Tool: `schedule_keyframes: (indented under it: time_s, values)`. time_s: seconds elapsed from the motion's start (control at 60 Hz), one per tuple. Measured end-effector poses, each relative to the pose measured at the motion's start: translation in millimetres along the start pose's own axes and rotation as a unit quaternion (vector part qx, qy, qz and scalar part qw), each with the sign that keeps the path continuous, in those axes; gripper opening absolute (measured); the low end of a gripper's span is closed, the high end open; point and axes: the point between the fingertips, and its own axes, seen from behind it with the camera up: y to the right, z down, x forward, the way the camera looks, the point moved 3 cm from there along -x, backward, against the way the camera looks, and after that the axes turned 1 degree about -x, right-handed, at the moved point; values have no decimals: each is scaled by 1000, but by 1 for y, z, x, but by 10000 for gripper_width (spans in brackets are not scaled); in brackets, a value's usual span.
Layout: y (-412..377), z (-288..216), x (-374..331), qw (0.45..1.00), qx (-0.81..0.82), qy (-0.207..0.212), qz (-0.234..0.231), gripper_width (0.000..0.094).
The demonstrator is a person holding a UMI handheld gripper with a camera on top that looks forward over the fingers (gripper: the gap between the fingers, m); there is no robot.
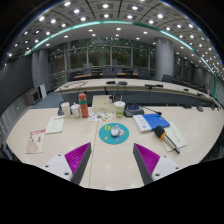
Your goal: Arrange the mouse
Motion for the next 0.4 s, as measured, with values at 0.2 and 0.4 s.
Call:
schedule_keyframes:
  time_s: [0.2, 0.4]
  values:
    - [-5, 39, -58, 1000, -10, -6, 4, 858]
    - [-8, 54, -78, 1000, -14, -6, 7, 857]
